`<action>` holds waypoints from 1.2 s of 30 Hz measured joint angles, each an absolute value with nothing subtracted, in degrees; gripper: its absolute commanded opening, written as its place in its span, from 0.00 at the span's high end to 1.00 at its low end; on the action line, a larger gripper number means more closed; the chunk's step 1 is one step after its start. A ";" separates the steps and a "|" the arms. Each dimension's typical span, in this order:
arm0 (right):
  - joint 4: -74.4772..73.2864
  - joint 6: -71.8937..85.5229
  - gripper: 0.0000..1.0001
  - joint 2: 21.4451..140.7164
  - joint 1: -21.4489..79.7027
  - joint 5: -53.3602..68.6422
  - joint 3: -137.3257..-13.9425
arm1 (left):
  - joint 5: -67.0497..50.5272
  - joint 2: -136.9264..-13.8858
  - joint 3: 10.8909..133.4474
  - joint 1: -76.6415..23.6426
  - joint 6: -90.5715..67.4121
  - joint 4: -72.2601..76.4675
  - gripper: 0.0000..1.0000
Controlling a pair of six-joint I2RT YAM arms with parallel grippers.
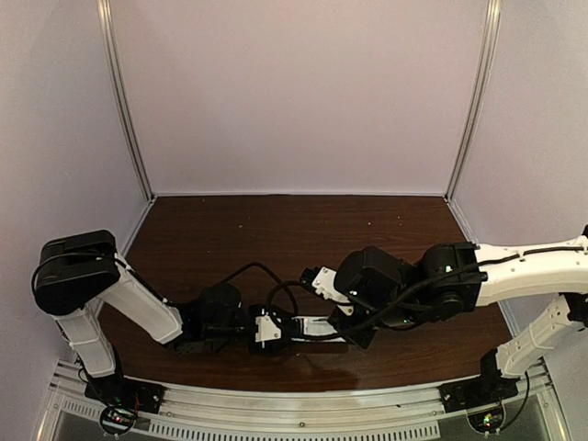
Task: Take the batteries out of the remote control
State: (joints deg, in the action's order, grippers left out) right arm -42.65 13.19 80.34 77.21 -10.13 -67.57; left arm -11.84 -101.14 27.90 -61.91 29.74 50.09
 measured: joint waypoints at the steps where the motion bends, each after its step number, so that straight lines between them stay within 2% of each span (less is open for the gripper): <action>1: -42.59 12.91 1.00 80.44 77.17 -10.20 -67.57 | -12.05 -101.14 27.59 -61.93 29.78 50.57 1.00; 36: -36.40 4.05 1.00 87.81 73.49 -7.49 -68.31 | -15.99 -101.14 26.46 -61.93 30.41 53.47 1.00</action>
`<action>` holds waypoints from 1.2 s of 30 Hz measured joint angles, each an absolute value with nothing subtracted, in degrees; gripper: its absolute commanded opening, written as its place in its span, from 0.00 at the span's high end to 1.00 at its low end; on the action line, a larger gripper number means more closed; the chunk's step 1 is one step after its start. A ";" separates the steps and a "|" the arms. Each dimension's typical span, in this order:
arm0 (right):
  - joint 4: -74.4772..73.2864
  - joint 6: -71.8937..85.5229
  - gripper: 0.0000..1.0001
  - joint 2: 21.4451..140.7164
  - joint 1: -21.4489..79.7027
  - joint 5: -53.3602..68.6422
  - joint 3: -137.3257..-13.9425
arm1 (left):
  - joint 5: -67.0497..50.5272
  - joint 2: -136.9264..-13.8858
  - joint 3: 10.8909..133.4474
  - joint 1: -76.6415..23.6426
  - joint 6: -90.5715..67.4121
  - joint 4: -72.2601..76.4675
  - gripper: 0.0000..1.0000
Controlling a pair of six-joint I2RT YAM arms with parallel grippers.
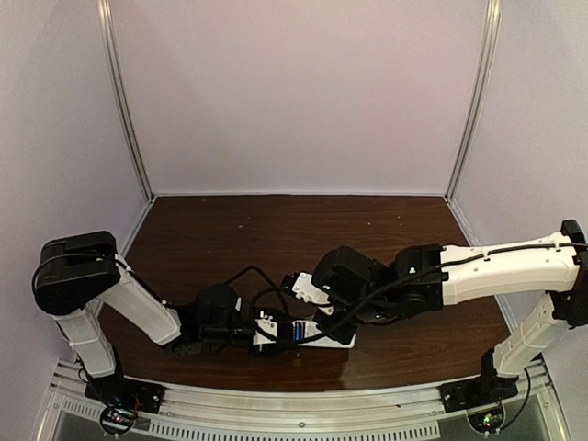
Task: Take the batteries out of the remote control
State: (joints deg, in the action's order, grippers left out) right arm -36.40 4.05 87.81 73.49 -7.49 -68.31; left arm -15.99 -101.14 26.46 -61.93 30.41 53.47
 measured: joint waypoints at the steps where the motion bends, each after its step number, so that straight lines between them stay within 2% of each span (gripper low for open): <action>1: -36.29 3.99 1.00 87.94 73.43 -7.38 -68.31 | -16.05 -101.14 26.46 -61.93 30.41 53.45 1.00; 36: -36.53 3.40 1.00 92.55 72.73 -6.07 -69.69 | -15.66 -101.14 26.46 -61.93 30.57 50.63 1.00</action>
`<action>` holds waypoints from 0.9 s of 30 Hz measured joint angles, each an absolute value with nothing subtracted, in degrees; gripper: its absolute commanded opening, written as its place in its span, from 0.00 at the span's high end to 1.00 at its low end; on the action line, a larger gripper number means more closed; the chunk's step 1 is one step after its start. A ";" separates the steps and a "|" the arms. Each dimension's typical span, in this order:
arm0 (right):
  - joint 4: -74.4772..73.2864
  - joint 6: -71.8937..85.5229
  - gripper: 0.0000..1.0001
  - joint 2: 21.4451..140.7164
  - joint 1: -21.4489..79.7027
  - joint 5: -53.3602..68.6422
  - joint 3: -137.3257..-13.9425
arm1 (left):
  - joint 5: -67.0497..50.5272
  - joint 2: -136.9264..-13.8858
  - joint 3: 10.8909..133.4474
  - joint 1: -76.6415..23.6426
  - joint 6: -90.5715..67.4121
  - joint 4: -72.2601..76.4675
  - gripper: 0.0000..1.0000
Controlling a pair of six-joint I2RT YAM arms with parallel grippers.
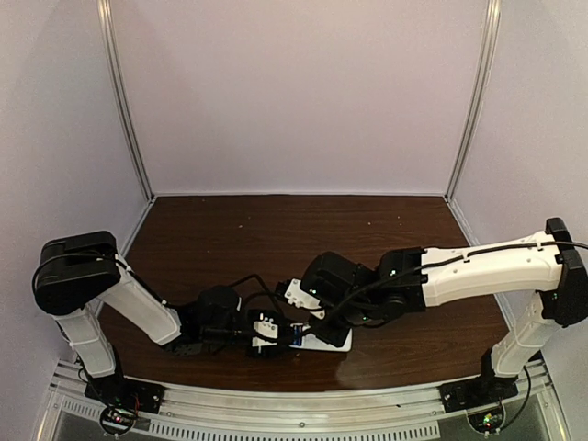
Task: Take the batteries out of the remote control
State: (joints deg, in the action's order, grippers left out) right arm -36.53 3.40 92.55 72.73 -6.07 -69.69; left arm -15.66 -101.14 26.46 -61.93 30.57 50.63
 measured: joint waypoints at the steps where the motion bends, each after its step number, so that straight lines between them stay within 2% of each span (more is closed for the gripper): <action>1: -36.71 3.38 1.00 92.73 72.73 -6.09 -69.95 | -15.59 -101.14 26.46 -61.93 30.57 50.57 1.00; 27: -44.42 4.67 1.00 99.94 72.73 -7.73 -78.59 | -12.03 -101.32 26.46 -61.93 31.81 49.21 1.00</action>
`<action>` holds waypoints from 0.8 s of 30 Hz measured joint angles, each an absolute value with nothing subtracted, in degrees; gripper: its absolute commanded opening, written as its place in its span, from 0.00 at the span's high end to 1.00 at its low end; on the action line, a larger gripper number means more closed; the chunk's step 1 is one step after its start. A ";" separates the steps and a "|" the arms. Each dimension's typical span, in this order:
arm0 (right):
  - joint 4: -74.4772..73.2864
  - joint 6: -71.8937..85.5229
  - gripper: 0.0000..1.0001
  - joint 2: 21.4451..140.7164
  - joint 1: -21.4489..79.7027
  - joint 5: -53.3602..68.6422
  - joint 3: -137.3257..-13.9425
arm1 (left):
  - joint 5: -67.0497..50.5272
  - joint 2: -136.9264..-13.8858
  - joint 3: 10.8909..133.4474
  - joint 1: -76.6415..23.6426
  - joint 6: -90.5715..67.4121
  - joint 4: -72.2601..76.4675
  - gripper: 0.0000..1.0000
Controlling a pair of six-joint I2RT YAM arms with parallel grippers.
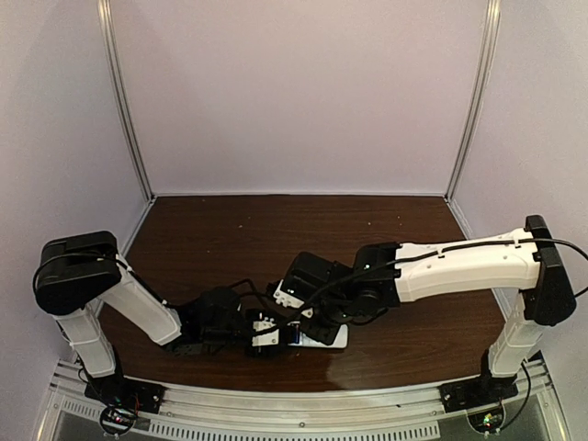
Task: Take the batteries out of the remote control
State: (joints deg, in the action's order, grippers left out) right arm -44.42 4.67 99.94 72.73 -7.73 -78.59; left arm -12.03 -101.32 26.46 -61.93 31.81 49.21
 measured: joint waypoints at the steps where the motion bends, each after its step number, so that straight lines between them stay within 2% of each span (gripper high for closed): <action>1: -44.80 4.71 1.00 100.22 72.73 -7.88 -78.85 | -11.73 -101.36 26.46 -61.93 31.90 49.23 1.00; 24: -51.83 7.16 1.00 104.31 71.40 -8.82 -86.19 | -5.89 -102.39 26.24 -62.48 34.57 52.84 1.00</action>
